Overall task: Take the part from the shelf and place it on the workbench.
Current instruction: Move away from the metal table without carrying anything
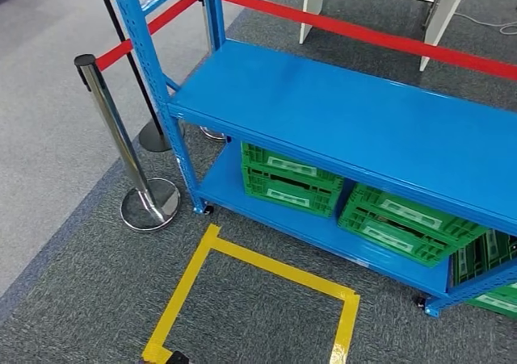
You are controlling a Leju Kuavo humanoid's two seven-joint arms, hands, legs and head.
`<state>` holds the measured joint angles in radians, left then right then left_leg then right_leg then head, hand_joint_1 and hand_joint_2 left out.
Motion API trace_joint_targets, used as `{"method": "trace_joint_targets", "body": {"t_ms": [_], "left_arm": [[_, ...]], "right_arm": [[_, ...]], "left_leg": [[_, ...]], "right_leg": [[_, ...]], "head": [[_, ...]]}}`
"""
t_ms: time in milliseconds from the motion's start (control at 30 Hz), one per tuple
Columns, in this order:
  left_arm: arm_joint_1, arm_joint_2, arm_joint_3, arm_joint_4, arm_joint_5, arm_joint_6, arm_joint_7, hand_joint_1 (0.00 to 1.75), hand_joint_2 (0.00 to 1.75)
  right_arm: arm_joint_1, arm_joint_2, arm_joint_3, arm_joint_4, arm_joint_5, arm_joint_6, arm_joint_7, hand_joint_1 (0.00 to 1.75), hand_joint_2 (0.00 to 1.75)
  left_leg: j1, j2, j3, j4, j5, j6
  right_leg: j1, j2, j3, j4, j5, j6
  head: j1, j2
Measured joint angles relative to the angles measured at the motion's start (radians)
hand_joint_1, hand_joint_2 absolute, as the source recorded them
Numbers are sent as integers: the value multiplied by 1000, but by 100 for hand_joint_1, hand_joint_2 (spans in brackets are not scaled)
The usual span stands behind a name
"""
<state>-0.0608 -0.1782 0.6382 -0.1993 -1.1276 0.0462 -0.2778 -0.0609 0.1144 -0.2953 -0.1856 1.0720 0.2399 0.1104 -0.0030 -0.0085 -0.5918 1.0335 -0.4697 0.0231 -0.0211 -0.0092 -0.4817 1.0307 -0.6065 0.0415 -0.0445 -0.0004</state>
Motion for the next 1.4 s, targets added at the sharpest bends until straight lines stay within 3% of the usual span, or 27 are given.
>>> {"method": "trace_joint_targets", "body": {"t_ms": [33,133,167,200,267,300,333,467,533,633,667,700,767,833,867,1000,1067,1133,1167,1200,1233,1300,1333,1400], "left_arm": [[-1,-1,0,0,0,0,0,0,0],[-3,-1,0,0,-1,0,-1,0,0],[-3,-1,0,0,-1,0,-1,0,0],[-2,-1,0,0,-1,0,-1,0,0],[-2,-2,0,0,-2,0,-1,0,0],[-2,-2,0,0,-2,0,-1,0,0],[-2,-2,0,0,-2,0,-1,0,0],[-4,-2,0,0,-2,0,-1,0,0],[-6,-2,0,0,-2,0,-1,0,0],[-6,-1,0,0,-2,0,-1,0,0],[-4,0,0,0,-2,0,-1,0,0],[-3,0,0,0,-2,0,-1,0,0],[-3,0,0,0,-2,0,-1,0,0],[-3,0,0,0,-2,-1,-1,0,0],[-4,0,0,0,-2,-1,-1,0,0],[-1,0,0,1,-2,-1,-1,0,0],[-2,-1,0,1,-1,-1,-1,0,0],[-3,-1,0,1,-1,-1,-1,0,0],[-3,-1,0,1,-1,-1,-1,0,0],[-2,-1,0,1,-1,-1,-1,0,0],[-2,-1,0,1,-1,-1,-1,0,0],[-1,-2,0,1,-1,-2,-1,0,0],[-2,-2,0,1,-1,-2,-1,0,0],[-4,-2,0,1,0,-2,-1,0,0]], "right_arm": [[-1,0,0,0,0,0,0,0,0],[-4,-3,-1,-1,0,-1,-6,0,0],[-6,-3,-1,-1,-1,-1,-8,0,0],[-8,-3,-1,-2,-1,-1,-9,0,0],[-8,-4,-1,-2,1,-1,-8,0,0],[-6,-4,-1,-2,2,-1,-7,0,0],[-5,-5,-1,-2,2,-1,-6,0,0],[-2,-5,-1,-2,3,-1,-7,0,0],[-3,-4,-1,-2,4,-2,-7,0,0],[-1,-4,-1,-2,6,-2,-5,0,0],[0,-4,-1,-2,6,-2,-4,0,0],[0,-4,-1,-2,6,-2,-3,0,0],[1,-4,-1,-2,6,-2,-3,0,0],[1,-4,-1,-2,6,-2,-2,0,0],[1,-4,-1,-2,7,-2,-1,0,0],[0,-4,-1,-2,7,-3,1,0,0],[-1,-5,-1,-2,7,-3,2,0,0],[-5,-5,-2,-2,6,-3,-1,0,0],[-8,-6,-2,-2,6,-3,-2,0,0],[-10,-6,-2,-2,5,-3,-3,0,0],[-12,-6,-2,-2,6,-3,-2,0,0],[-9,-8,-2,-2,6,-3,1,0,0],[-8,-8,-2,-2,6,-3,3,0,0],[-5,-9,-2,-2,5,-2,5,0,0]], "left_leg": [[2,0,9,-9,0,6],[-2,2,20,-13,-9,19],[-3,2,26,-13,-13,20],[-5,1,33,-13,-19,21],[-6,-3,49,-13,-32,18],[-8,-5,55,-11,-38,14],[-9,-6,57,-9,-43,9],[-9,-4,54,-5,-50,-9],[-7,-3,37,39,-74,-22],[6,-1,-64,221,-138,-40],[10,-1,-91,261,-139,-44],[14,-1,-103,266,-121,-46],[17,1,-73,168,-37,-47],[13,3,-25,52,12,-42],[11,4,-11,23,12,-37],[10,4,4,-1,-4,-11],[12,5,14,-9,-8,2],[9,7,21,-9,-16,12],[7,7,27,-9,-21,15],[6,7,34,-9,-27,17],[5,5,44,-9,-33,17],[3,1,64,-9,-49,12],[2,-1,70,-7,-57,7],[-1,-1,71,-4,-64,-4]], "right_leg": [[1,2,-17,36,-19,3],[2,6,-131,217,-77,5],[3,6,-156,246,-69,5],[3,6,-162,236,-40,5],[4,6,-130,131,50,1],[5,6,-110,75,80,-2],[6,7,-91,34,92,-6],[8,10,-69,-4,85,-22],[1,7,-57,-13,85,-31],[-1,2,-45,-17,76,-39],[-2,3,-41,-17,73,-39],[-3,4,-36,-17,68,-38],[-7,6,-20,-17,57,-31],[-7,7,-12,-17,44,-18],[-6,7,-12,-18,39,-12],[-7,3,-10,-18,25,9],[-5,5,-50,62,-14,12],[0,6,-128,196,-62,11],[2,6,-159,243,-68,10],[4,6,-173,256,-53,9],[6,6,-169,231,-18,6],[7,6,-130,117,69,-1],[9,7,-110,66,92,-4],[12,9,-87,21,90,-13]], "head": [[2,0],[4,0],[4,0],[4,0],[4,0],[4,0],[4,0],[2,0],[-1,0],[-4,0],[-4,0],[-4,0],[-4,0],[-6,0],[-5,0],[2,0],[6,0],[9,0],[9,0],[10,0],[10,0],[10,0],[10,0],[11,0]]}}
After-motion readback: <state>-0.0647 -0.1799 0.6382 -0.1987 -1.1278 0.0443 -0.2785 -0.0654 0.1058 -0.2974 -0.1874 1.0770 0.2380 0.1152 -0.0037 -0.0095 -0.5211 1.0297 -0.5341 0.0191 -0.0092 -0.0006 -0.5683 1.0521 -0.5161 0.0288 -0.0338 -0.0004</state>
